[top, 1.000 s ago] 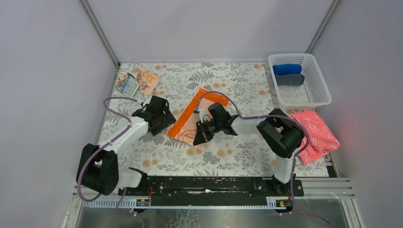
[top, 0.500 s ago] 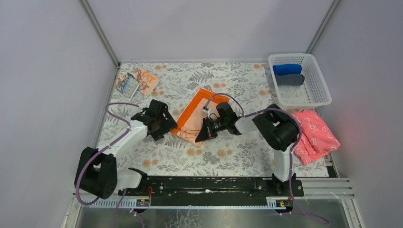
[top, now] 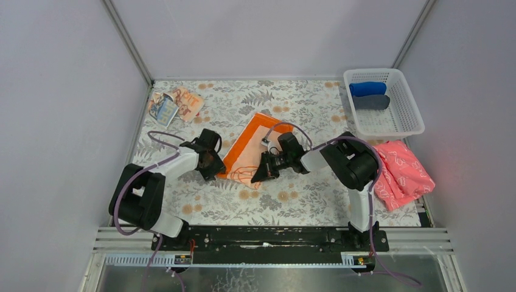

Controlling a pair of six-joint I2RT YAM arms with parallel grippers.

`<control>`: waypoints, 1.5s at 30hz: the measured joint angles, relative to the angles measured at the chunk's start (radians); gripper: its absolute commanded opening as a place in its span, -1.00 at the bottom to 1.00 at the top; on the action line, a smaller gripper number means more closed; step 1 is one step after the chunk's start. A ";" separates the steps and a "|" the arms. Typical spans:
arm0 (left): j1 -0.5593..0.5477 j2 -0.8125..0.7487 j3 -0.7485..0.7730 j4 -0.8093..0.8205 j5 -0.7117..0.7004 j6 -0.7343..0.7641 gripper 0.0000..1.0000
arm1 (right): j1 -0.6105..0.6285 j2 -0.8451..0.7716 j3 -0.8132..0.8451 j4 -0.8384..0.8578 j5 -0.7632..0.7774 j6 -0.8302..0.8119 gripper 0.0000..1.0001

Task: Roll the towels
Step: Roll the towel at the center of the board.

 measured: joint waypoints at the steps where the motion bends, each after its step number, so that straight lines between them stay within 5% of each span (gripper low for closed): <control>1: 0.000 0.009 0.002 0.003 0.000 0.002 -0.11 | 0.000 0.002 0.000 0.002 0.000 0.003 -1.00; 7: 0.014 0.005 0.011 0.003 -0.003 0.008 0.29 | -0.011 0.002 0.000 0.014 -0.018 0.027 -1.00; 16: 0.026 -0.152 0.027 -0.029 -0.023 0.014 0.63 | -0.029 0.002 -0.004 0.097 -0.068 0.140 -0.99; 29: 0.027 -0.346 -0.076 -0.036 0.013 -0.024 0.59 | -0.084 0.048 -0.012 0.105 -0.076 0.202 -0.97; 45: 0.028 -0.257 -0.161 0.173 0.191 -0.065 0.50 | -0.084 0.054 0.037 -0.034 -0.077 0.090 -0.92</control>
